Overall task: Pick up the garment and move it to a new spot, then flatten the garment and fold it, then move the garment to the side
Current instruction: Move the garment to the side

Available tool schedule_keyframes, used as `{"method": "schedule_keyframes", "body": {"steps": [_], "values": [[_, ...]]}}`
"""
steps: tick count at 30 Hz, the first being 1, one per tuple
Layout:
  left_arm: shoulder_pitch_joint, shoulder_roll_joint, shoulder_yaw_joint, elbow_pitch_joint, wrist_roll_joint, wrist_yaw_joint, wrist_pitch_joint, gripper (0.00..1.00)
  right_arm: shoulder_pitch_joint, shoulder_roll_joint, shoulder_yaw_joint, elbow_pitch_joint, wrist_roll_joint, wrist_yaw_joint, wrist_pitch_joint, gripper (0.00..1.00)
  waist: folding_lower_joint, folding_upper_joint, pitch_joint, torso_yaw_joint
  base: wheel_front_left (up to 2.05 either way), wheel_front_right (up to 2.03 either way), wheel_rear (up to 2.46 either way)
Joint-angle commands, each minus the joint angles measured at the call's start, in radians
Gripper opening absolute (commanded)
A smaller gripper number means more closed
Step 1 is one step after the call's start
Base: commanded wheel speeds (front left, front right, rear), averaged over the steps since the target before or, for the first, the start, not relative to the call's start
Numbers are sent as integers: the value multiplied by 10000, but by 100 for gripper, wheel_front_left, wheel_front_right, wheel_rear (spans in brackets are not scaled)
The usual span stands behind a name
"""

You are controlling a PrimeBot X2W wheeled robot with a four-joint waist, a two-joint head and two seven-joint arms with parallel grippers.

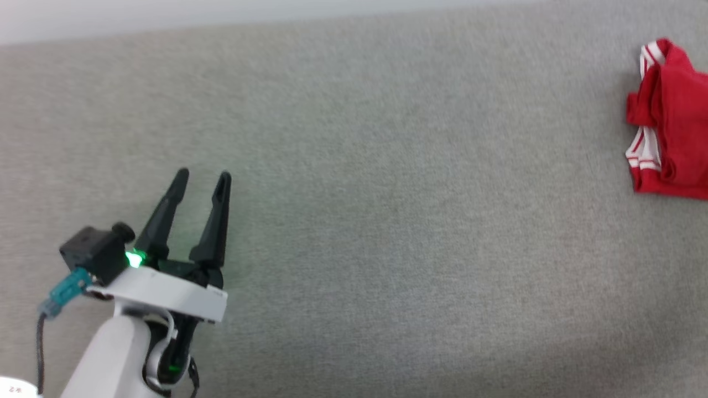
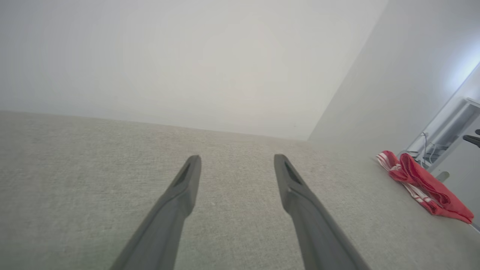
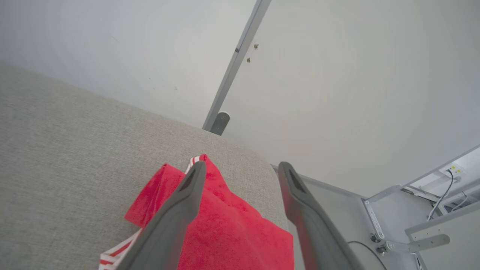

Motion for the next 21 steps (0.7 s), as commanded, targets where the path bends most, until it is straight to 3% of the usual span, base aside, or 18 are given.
{"method": "schedule_keyframes", "body": {"steps": [1, 8, 21], "values": [[185, -41, 31, 35, 53, 5, 0, 100, 295, 19, -82, -96, 19, -15, -190, 100, 0, 0, -740, 503, 0, 0, 0], [898, -114, 449, 210, 170, 5, 0, 100, 1589, 537, -842, -746, -193, -15, -993, 100, 0, 0, -1644, 983, 0, 0, 0], [2342, -343, 1389, -102, 624, 5, 0, 100, 5363, 2178, -3794, -3307, -1599, -15, -1261, 100, 0, 0, -2921, 1775, 0, 0, 0]]}}
